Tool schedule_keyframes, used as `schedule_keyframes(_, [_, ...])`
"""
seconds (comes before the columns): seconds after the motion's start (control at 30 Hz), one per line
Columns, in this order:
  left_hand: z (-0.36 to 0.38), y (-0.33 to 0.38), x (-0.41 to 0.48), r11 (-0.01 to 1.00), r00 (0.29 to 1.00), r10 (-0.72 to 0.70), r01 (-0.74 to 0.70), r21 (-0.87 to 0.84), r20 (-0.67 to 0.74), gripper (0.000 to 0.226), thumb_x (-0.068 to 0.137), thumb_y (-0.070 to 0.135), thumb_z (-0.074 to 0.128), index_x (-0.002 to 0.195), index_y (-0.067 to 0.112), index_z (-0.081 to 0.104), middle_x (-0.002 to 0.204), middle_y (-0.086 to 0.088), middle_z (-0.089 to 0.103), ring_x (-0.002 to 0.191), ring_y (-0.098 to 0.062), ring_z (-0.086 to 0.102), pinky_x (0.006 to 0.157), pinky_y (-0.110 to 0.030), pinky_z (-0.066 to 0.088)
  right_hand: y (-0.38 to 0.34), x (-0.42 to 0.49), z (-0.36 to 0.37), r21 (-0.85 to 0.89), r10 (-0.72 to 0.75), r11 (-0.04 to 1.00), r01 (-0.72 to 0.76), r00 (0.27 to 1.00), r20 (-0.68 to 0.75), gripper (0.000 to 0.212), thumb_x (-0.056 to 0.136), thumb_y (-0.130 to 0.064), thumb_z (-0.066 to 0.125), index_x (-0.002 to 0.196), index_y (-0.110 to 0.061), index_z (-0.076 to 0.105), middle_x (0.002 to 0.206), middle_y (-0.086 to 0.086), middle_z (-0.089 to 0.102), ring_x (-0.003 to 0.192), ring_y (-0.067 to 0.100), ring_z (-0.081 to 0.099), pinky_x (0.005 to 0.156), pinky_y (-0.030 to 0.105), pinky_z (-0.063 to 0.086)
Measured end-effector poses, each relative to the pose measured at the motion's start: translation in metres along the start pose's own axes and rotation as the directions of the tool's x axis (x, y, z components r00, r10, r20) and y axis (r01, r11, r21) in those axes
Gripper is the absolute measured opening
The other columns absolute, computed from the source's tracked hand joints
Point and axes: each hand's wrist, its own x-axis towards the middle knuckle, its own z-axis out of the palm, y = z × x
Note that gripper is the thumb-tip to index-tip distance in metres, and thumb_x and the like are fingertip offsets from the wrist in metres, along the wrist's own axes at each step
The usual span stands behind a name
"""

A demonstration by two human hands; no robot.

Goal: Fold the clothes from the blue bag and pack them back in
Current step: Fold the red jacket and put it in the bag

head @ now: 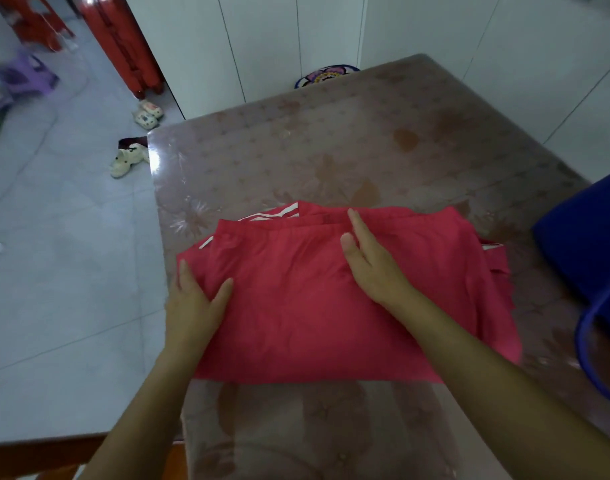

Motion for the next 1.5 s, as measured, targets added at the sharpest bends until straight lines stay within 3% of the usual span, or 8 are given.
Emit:
schedule_keyframes(0.43, [-0.02,0.066,-0.013,0.889,0.995,0.01,0.037,-0.456,0.101,0.046,0.081,0.017,0.071,0.122,0.008,0.052,0.105,-0.002,0.06,0.093,-0.021,0.06,0.073,-0.028,0.046,0.007,-0.013,0.018,0.202,0.153,0.964,-0.171,0.983,0.104,0.065,0.097,-0.038,0.046,0.151,-0.019,0.016,0.155,0.0,0.025,0.141,0.012,0.028,0.115,0.025,0.02])
schedule_keyframes(0.7, [-0.029,0.185,-0.042,0.848,0.923,0.378,-0.313,-0.428,0.073,0.076,0.087,0.017,0.06,0.15,0.016,0.018,0.138,-0.01,0.049,0.119,-0.031,0.053,0.095,-0.033,0.043,0.025,-0.091,-0.016,-0.703,0.054,0.681,0.206,0.943,0.328,0.09,0.069,-0.06,-0.009,0.15,-0.031,0.016,0.158,-0.005,0.014,0.146,0.014,0.007,0.115,0.047,-0.004])
schedule_keyframes(0.87, [-0.01,0.241,-0.06,0.864,0.878,0.447,-0.376,-0.335,0.168,0.08,0.089,0.019,0.055,0.152,0.013,0.005,0.137,-0.017,0.051,0.117,-0.037,0.053,0.093,-0.034,0.039,0.043,-0.114,-0.06,-0.116,-0.032,0.993,0.027,0.999,-0.035,0.043,0.097,-0.026,0.049,0.139,-0.03,0.04,0.145,-0.005,0.043,0.133,0.001,0.036,0.114,0.023,0.022])
schedule_keyframes(0.97, [-0.001,0.268,-0.076,0.857,0.847,0.493,-0.433,-0.28,0.199,0.081,0.089,0.017,0.054,0.151,0.01,0.001,0.123,-0.023,0.058,0.107,-0.043,0.056,0.087,-0.038,0.042,0.045,-0.119,-0.089,0.288,0.127,0.957,-0.028,0.935,-0.331,0.033,0.098,-0.018,0.047,0.128,-0.031,0.048,0.134,-0.012,0.05,0.118,-0.011,0.045,0.105,0.009,0.029])
schedule_keyframes(1.1, [0.034,0.297,-0.105,0.817,0.767,0.576,-0.539,-0.205,0.283,0.089,0.088,0.02,0.053,0.15,0.007,-0.009,0.116,-0.024,0.06,0.096,-0.042,0.06,0.079,-0.04,0.044,0.058,-0.111,-0.109,0.574,0.367,0.814,-0.089,0.845,-0.39,0.044,0.098,-0.045,0.034,0.134,-0.025,0.049,0.137,-0.005,0.051,0.127,0.008,0.046,0.114,0.035,0.029])
schedule_keyframes(1.3, [0.068,0.308,-0.126,0.872,0.73,0.474,-0.313,-0.377,0.492,0.075,0.098,0.032,0.041,0.15,0.008,-0.006,0.131,-0.029,0.051,0.115,-0.041,0.053,0.095,-0.038,0.04,0.058,-0.097,-0.12,0.641,0.472,0.743,-0.194,0.831,-0.296,0.063,0.088,-0.065,0.04,0.137,-0.026,0.047,0.141,-0.002,0.049,0.127,0.012,0.046,0.112,0.037,0.033])
schedule_keyframes(1.4, [0.065,0.294,-0.11,0.762,0.787,0.596,-0.493,-0.42,0.158,0.051,0.096,0.02,0.036,0.144,0.003,0.03,0.125,-0.019,0.06,0.113,-0.038,0.055,0.093,-0.04,0.041,0.056,-0.092,-0.124,0.613,0.455,0.766,-0.194,0.838,-0.303,0.043,0.089,-0.029,0.063,0.13,-0.019,0.053,0.124,0.004,0.062,0.113,0.018,0.059,0.104,0.042,0.043])
schedule_keyframes(1.5, [0.077,0.276,-0.095,0.684,0.67,0.723,-0.728,-0.039,0.167,0.064,0.088,0.046,0.022,0.147,0.023,0.029,0.151,-0.002,0.035,0.14,-0.038,0.025,0.11,-0.057,0.021,0.045,-0.091,-0.128,0.366,0.339,0.909,-0.198,0.862,-0.377,0.065,0.087,-0.017,0.065,0.145,-0.016,0.034,0.138,0.005,0.048,0.128,0.018,0.046,0.11,0.036,0.036])
